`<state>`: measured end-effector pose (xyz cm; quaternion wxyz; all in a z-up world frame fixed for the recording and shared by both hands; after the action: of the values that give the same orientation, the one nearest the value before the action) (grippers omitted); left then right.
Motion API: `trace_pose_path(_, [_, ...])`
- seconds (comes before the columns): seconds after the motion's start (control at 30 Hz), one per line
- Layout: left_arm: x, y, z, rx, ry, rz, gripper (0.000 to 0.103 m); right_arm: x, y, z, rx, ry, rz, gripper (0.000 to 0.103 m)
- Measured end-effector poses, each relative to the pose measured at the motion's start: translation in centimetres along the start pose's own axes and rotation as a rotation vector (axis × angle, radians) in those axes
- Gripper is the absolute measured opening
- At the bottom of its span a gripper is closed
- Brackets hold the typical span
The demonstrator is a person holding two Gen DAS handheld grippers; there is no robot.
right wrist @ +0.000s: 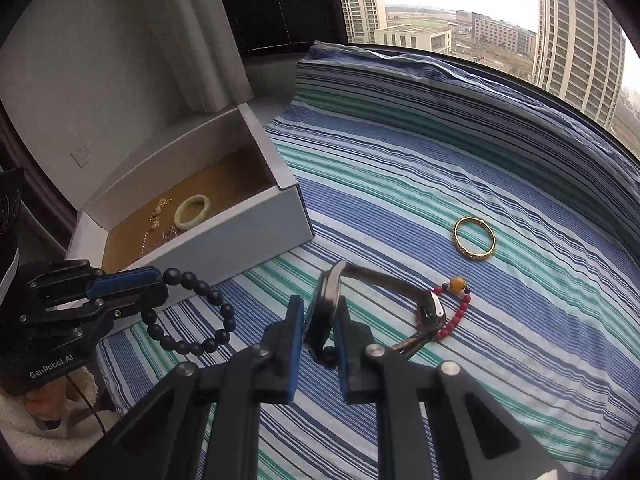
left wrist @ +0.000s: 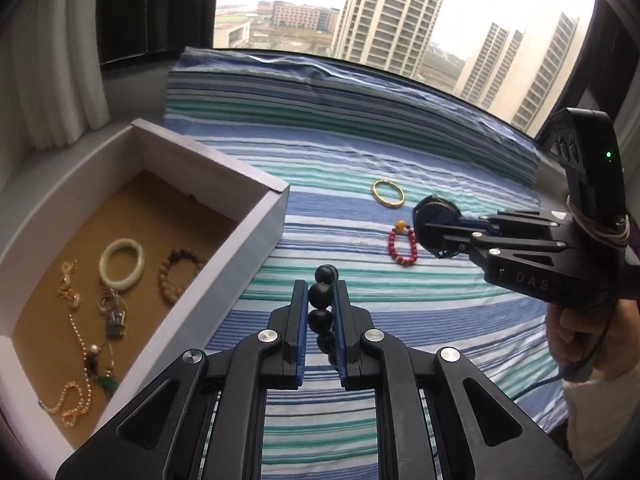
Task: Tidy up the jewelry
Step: 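Carry the bracelet and watch into the white box and open both grippers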
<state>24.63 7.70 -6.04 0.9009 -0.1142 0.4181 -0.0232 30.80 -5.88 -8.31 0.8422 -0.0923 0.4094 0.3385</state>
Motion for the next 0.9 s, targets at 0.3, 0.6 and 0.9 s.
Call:
trace_pose_path(0.3, [-5.1,10.6,4.9,-0.1,-0.066,0.121,0.01,0.3,9.6,8.6,-0.115,-0.08,0.117,0.015])
trace_pose_path(0.6, [0.8,17.4,2.3,-0.186,0.059,0.158,0.01,9.6,14.9,11.0,-0.176,0.057,0.141,0.015])
trace_pose_path(0.9, [7.1,20.1,-1.7,-0.201,0.183,0.217,0.011,18.6,14.8,10.5,-0.178,0.187,0.026,0.018])
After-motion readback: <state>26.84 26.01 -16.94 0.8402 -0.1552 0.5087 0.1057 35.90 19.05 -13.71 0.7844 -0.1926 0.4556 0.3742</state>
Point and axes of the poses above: each gripper's, at about its wrist camera, not at the fingertips, and x roughly the way its jaws point, y to its left, z to its top, the point moved 10 cm from there along x, roughly the way its jaws point, and after that the axes turned 2 degrees about -z, right-handed, at the moved point
